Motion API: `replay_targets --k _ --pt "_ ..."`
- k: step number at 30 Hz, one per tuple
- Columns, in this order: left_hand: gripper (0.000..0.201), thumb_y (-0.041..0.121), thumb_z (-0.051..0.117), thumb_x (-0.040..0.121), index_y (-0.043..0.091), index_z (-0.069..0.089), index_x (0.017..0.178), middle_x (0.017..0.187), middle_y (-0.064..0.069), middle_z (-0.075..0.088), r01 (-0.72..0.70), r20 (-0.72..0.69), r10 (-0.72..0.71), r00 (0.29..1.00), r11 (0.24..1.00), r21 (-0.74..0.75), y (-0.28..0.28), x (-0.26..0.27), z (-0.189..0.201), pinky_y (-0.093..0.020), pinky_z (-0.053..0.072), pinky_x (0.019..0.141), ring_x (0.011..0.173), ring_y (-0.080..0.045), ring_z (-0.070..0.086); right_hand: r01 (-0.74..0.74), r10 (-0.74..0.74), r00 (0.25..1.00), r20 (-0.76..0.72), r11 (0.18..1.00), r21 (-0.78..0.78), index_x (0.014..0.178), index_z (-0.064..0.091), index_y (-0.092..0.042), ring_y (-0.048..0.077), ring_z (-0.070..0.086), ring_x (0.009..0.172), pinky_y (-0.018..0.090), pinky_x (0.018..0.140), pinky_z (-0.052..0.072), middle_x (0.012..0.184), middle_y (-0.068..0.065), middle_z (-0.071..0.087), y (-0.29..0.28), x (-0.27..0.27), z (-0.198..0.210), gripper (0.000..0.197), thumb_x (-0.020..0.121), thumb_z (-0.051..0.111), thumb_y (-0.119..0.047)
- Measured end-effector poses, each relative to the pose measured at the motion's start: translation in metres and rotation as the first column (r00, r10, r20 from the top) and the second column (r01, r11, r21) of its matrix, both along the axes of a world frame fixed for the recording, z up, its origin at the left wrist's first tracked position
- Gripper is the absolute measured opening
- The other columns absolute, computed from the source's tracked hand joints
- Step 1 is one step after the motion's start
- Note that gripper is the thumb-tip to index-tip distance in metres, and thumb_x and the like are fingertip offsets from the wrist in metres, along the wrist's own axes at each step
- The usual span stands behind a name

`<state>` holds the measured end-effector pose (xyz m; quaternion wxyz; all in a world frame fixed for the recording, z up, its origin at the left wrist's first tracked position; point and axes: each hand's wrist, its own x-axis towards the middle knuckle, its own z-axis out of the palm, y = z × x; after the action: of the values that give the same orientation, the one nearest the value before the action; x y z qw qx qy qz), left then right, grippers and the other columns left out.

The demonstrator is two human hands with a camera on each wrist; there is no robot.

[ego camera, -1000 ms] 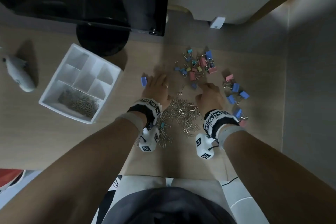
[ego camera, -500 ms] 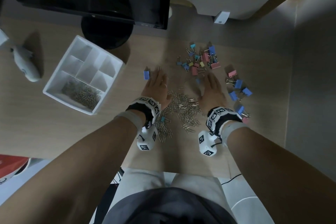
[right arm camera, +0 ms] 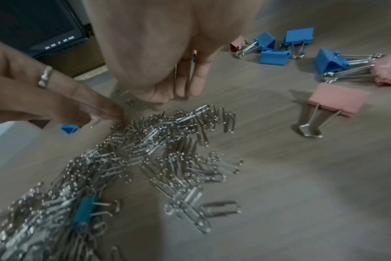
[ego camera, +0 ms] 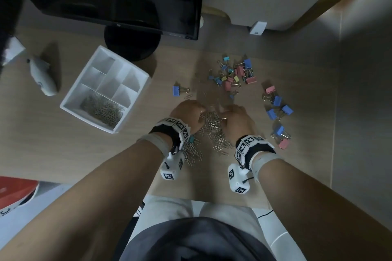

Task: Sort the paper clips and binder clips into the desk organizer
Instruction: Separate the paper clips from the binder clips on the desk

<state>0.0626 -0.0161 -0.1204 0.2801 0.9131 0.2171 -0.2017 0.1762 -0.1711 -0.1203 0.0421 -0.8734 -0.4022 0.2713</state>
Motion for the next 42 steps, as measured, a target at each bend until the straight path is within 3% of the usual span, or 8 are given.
replay_targets --k 3,7,15,19,26,32,37,42 --pt "0.037 0.016 0.051 0.083 0.021 0.065 0.116 0.119 -0.005 0.064 -0.097 0.063 0.096 0.993 0.995 0.016 0.009 0.007 0.001 -0.039 0.052 0.093 0.112 -0.026 0.060 0.032 -0.029 0.999 -0.040 0.998 0.061 0.134 0.058 -0.021 0.026 0.045 0.125 0.043 0.097 0.049 0.138 0.001 0.053 0.015 0.004 0.002 0.043 0.092 0.056 -0.018" --pt "0.069 0.017 0.057 0.090 0.006 0.026 0.151 0.160 -0.010 0.021 -0.038 -0.036 0.042 0.998 0.994 0.101 0.028 0.025 -0.005 -0.042 0.023 0.120 0.147 -0.026 0.021 -0.086 0.084 0.990 -0.111 0.996 -0.016 0.153 0.030 -0.018 0.027 0.024 0.146 0.045 0.109 0.041 0.161 -0.001 0.026 0.033 0.010 -0.009 0.067 0.092 0.056 -0.017" --pt "0.078 0.029 0.055 0.093 0.003 0.014 0.154 0.163 -0.009 -0.009 0.154 -0.176 -0.136 0.975 0.984 0.092 0.034 0.046 -0.023 -0.046 0.012 0.120 0.151 -0.027 -0.005 0.017 -0.014 0.999 -0.048 0.999 0.046 0.130 0.064 -0.031 0.022 0.056 0.121 0.035 0.093 0.049 0.133 -0.003 0.062 0.026 0.001 -0.006 0.040 0.091 0.058 -0.022" --pt "0.060 0.022 0.055 0.093 0.000 0.036 0.147 0.163 -0.011 0.005 0.266 -0.115 -0.254 0.960 0.959 0.102 0.025 0.041 -0.016 -0.039 0.013 0.120 0.150 -0.027 0.007 0.195 -0.194 0.981 -0.019 0.976 0.094 0.130 0.061 -0.024 0.024 0.050 0.123 0.040 0.093 0.052 0.133 0.000 0.057 0.018 0.008 -0.003 0.049 0.083 0.061 -0.015" --pt "0.042 0.000 0.054 0.085 0.013 0.061 0.124 0.139 -0.002 0.051 0.194 0.077 -0.193 0.978 0.981 -0.001 0.018 0.017 -0.012 -0.037 0.040 0.107 0.132 -0.026 0.044 0.187 -0.188 0.980 -0.061 0.982 -0.020 0.120 0.064 -0.032 0.024 0.054 0.116 0.039 0.093 0.051 0.131 -0.003 0.056 0.011 0.012 -0.004 0.034 0.087 0.059 -0.021" --pt "0.048 0.019 0.056 0.091 0.023 0.052 0.139 0.143 -0.004 0.050 -0.069 -0.016 0.068 0.998 0.990 -0.119 -0.004 -0.013 0.004 -0.035 0.041 0.107 0.129 -0.023 0.049 0.074 -0.080 0.989 -0.127 0.996 -0.050 0.127 0.063 -0.028 0.025 0.054 0.118 0.037 0.094 0.048 0.128 0.001 0.058 -0.001 -0.003 -0.005 0.036 0.092 0.057 -0.022" --pt "0.054 0.052 0.069 0.076 0.027 0.057 0.123 0.124 0.000 0.056 -0.193 -0.107 0.206 0.973 0.973 0.125 -0.030 -0.040 0.011 -0.038 0.045 0.098 0.116 -0.024 0.054 0.045 -0.046 0.989 -0.140 0.999 -0.008 0.125 0.063 -0.033 0.024 0.055 0.118 0.036 0.096 0.049 0.127 0.001 0.060 -0.011 -0.010 -0.009 0.035 0.090 0.063 -0.029" --pt "0.039 0.053 0.060 0.087 0.024 0.062 0.113 0.125 -0.004 0.058 -0.259 -0.299 0.302 0.905 0.950 0.176 -0.058 -0.056 0.003 -0.045 0.049 0.096 0.112 -0.029 0.061 -0.020 0.023 0.996 -0.084 0.999 0.026 0.132 0.057 -0.028 0.028 0.048 0.122 0.039 0.094 0.046 0.123 0.006 0.060 -0.022 -0.009 -0.009 0.043 0.089 0.065 -0.027"
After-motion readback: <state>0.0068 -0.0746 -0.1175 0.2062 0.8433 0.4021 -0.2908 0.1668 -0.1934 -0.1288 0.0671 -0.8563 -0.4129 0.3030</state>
